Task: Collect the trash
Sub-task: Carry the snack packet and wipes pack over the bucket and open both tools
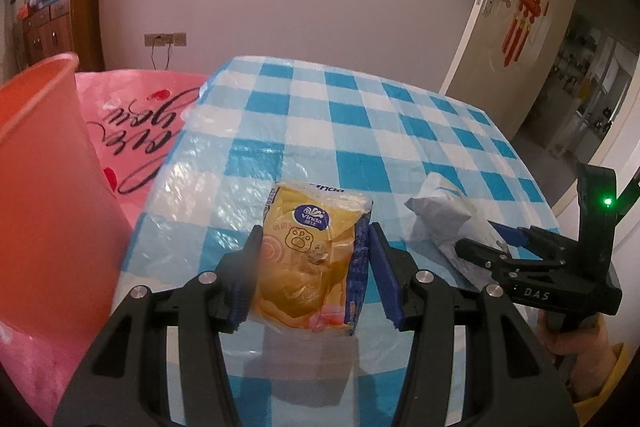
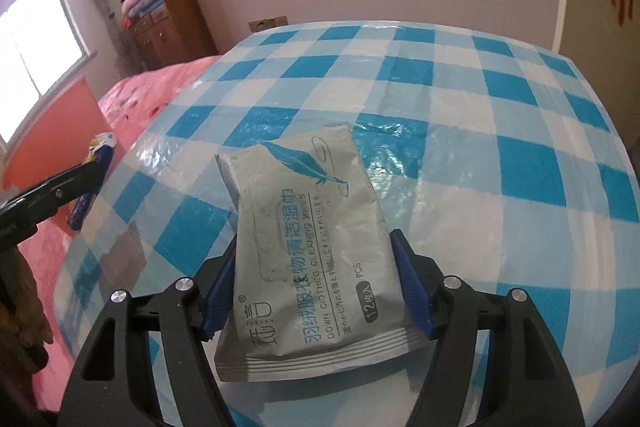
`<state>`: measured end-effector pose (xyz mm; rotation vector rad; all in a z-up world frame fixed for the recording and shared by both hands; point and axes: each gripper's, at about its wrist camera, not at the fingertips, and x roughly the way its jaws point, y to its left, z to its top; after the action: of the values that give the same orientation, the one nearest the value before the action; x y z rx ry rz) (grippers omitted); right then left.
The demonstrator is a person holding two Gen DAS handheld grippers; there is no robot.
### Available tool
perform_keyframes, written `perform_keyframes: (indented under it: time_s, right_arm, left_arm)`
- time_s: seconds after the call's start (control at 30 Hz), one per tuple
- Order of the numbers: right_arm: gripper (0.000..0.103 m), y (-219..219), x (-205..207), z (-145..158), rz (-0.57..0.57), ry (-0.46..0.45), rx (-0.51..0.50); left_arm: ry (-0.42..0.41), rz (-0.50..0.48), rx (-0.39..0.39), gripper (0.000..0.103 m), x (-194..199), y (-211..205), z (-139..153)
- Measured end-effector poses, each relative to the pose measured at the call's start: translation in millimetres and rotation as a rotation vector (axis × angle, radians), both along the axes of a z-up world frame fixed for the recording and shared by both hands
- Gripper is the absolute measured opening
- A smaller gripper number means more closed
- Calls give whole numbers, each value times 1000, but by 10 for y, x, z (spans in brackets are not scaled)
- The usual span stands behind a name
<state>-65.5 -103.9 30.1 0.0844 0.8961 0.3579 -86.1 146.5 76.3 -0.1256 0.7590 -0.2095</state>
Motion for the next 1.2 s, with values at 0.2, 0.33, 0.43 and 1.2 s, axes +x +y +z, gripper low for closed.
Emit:
perform_keyframes:
  time_s: [0.2, 0.33, 0.43, 1.2]
  right_arm:
    - [70, -90, -9, 170, -35, 0, 65]
    - [70, -110, 13, 294, -43, 3, 117]
    - [70, -93, 22, 396, -42, 4, 152]
    - [70, 1061, 223, 1146, 209, 12, 297]
  left_arm:
    - [-41, 13, 22, 53, -6, 44, 203]
    - [-64, 27, 31, 53, -14, 96, 324]
    - [-80, 44, 34, 53, -24, 164, 409]
    - [-190, 202, 45, 53, -227, 950, 906]
